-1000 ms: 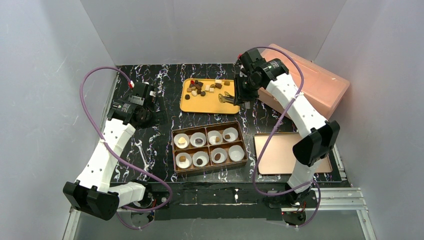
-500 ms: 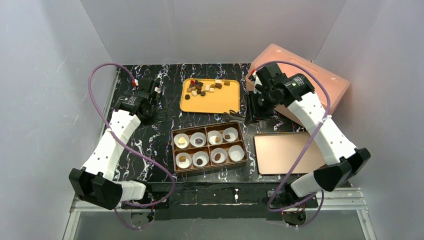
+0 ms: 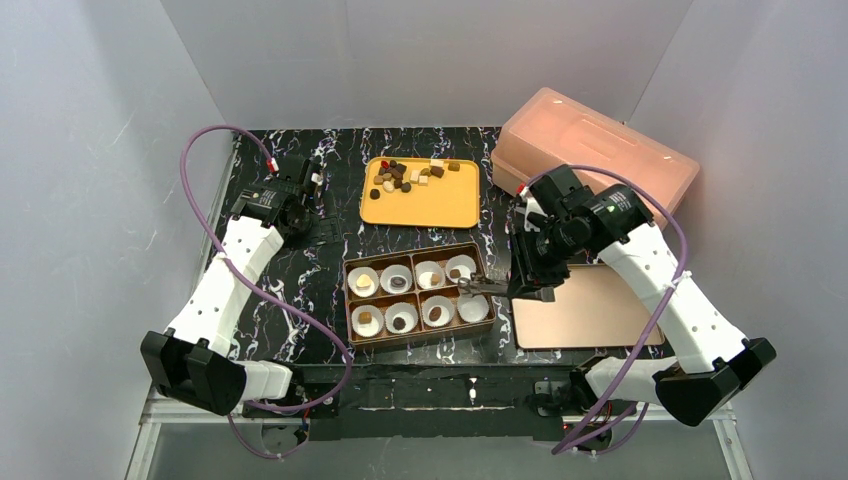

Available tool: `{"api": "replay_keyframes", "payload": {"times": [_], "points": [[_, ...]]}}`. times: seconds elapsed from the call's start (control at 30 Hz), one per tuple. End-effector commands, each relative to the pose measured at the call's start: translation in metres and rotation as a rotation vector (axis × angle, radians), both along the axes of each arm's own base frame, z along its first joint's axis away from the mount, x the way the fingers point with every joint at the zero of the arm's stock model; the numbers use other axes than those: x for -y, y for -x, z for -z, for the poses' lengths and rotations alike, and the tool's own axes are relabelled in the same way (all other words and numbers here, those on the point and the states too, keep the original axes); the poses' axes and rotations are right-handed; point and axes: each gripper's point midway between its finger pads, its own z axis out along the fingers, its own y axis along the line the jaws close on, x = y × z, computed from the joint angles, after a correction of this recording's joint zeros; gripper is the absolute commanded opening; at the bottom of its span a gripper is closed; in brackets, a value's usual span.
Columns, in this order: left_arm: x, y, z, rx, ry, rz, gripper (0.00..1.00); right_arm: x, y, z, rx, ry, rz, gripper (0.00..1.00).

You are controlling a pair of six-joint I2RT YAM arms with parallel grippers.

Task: Pack the chocolate

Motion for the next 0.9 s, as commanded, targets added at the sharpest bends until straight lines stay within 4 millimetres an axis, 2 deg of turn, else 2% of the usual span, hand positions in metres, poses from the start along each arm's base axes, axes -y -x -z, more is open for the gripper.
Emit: {"api": "replay_keyframes", "payload": {"times": [0.0,0.2,0.37,0.73,0.87], "points": [[-0.003,-0.002,-0.005,0.012,-0.005,-0.011,1.00,0.002,0.011,0.006,-0.017,0.000,-0.005,0.35],[-0.003,-0.002,-0.007,0.010,-0.002,-0.007,0.99,0.001,0.011,0.023,-0.019,0.019,0.008,0.35],[-0.003,-0.002,-0.007,0.003,-0.009,-0.005,1.00,0.002,0.005,0.030,0.001,0.048,0.027,0.36],[-0.005,-0.002,-0.010,0.005,-0.018,-0.006,1.00,0.002,0.001,0.032,0.016,0.071,0.014,0.46],[-0.005,-0.002,-0.011,0.002,-0.020,-0.005,1.00,0.001,0.000,0.032,0.017,0.072,0.008,0.46]]}}
